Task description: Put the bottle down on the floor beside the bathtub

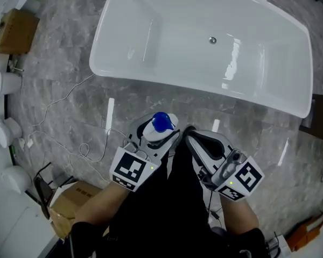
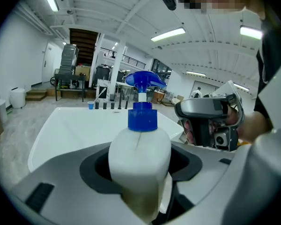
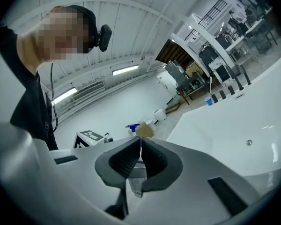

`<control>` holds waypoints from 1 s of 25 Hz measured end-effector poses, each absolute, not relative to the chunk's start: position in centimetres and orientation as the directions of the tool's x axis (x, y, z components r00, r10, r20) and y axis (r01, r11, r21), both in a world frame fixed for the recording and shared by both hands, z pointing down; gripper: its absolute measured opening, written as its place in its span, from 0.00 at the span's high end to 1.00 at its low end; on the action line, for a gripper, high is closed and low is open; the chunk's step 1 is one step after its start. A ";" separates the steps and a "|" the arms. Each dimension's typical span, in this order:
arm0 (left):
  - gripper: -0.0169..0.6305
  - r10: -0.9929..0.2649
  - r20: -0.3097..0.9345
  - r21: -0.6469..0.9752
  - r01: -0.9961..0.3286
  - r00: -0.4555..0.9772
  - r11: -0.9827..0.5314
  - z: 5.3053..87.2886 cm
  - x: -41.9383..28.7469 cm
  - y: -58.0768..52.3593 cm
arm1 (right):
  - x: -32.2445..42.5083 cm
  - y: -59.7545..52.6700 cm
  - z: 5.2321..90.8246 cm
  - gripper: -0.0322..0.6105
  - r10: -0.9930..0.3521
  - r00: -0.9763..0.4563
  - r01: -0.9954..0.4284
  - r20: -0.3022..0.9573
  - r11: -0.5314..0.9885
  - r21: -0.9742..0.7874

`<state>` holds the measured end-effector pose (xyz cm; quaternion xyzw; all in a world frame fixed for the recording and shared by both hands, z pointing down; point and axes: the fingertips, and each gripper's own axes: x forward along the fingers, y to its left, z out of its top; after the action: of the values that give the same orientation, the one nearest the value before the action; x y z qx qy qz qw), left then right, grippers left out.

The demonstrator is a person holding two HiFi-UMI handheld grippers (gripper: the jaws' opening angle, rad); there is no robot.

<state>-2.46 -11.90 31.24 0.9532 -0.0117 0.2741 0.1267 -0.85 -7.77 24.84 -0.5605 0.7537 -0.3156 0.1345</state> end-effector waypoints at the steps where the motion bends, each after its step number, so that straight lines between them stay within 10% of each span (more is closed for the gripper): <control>1: 0.55 0.044 0.536 0.237 -0.100 0.843 -0.966 32.6 -2.2 -12.2 | -0.6 -8.3 26.1 0.90 -0.928 -0.347 -0.750 0.139 0.185 -0.635; 11: 0.55 0.040 0.581 0.256 -0.135 0.813 -0.957 46.5 -3.6 -12.1 | -1.1 -10.1 38.2 0.90 -0.926 -0.362 -0.719 0.110 0.202 -0.665; 15: 0.55 0.074 0.623 0.225 -0.088 0.779 -0.970 52.9 -3.3 -11.2 | -1.6 -10.9 44.3 0.71 -0.897 -0.413 -0.733 0.157 0.225 -0.642; 25: 0.55 0.122 0.658 0.220 -0.035 0.744 -0.975 62.6 -6.3 -9.2 | -5.5 -11.2 54.3 0.63 -0.853 -0.456 -0.749 0.254 0.214 -0.627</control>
<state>-6.28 -9.21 62.56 0.9272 0.0234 0.3573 0.1096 -5.45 -11.21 54.28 -0.5166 0.7756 -0.3554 0.0730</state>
